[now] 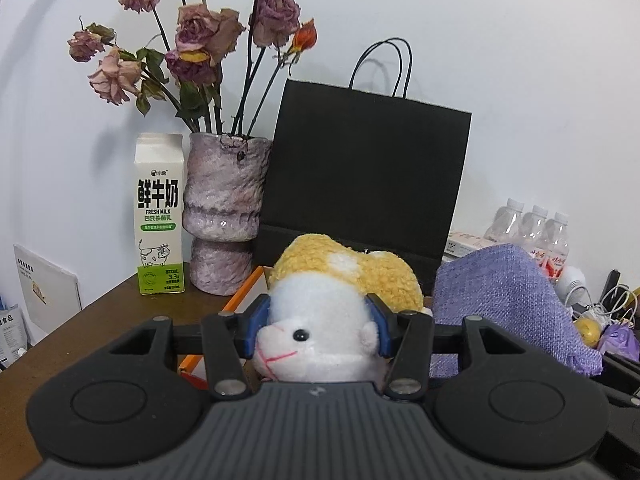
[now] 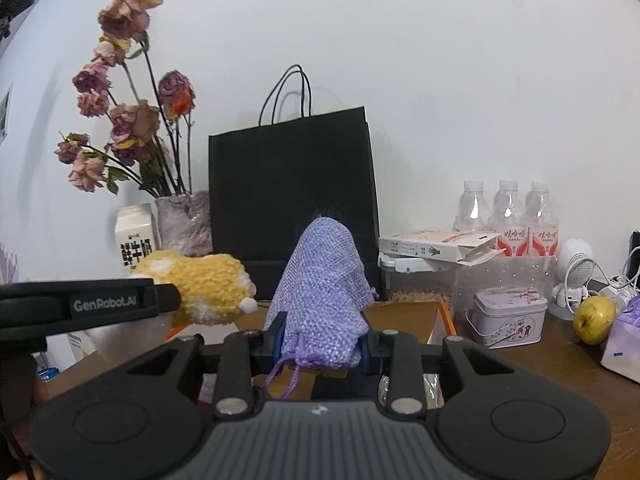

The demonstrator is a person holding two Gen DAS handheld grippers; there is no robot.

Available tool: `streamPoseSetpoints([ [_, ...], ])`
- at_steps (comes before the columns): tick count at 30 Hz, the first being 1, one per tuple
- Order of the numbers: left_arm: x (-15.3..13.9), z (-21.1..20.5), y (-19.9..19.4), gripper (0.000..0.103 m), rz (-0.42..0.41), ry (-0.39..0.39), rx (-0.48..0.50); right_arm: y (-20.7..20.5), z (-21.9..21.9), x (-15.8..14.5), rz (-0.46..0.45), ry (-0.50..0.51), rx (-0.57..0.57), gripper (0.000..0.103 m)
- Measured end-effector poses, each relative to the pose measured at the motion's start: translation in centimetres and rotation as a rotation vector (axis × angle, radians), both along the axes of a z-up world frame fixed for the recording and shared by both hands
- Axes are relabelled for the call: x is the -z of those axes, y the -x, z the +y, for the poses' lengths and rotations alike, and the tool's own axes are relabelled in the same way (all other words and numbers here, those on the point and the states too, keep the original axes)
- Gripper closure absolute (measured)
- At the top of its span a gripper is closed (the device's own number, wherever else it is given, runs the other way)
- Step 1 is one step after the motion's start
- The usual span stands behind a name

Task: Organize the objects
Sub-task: 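Lift and carry the pouch with the right gripper while the left carries the plush toy to the box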

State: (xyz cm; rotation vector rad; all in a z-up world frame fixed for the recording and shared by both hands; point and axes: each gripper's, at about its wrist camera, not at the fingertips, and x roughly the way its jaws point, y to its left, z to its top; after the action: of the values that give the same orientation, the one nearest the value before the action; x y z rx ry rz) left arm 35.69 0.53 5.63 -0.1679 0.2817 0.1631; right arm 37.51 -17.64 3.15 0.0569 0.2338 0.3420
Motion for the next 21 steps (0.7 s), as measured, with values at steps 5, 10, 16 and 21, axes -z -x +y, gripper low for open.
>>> streamPoseSetpoints([
  [5, 0.5, 0.1, -1.4, 0.051, 0.019, -0.012, 0.000, -1.6, 0.1, 0.5, 0.012, 0.008, 0.002, 0.072],
  [10, 0.9, 0.4, -2.8, 0.051, 0.032, -0.021, -0.002, -3.1, 0.4, 1.2, 0.029, 0.025, 0.002, 0.072],
  [16, 1.6, 0.6, -4.6, 0.051, 0.063, -0.028, 0.000, -4.4, 1.0, 1.8, 0.040, 0.050, 0.005, 0.072],
  [21, 2.0, 0.6, -5.8, 0.051, 0.082, -0.038, 0.003, -5.4, 1.1, 2.1, 0.060, 0.056, 0.011, 0.072],
])
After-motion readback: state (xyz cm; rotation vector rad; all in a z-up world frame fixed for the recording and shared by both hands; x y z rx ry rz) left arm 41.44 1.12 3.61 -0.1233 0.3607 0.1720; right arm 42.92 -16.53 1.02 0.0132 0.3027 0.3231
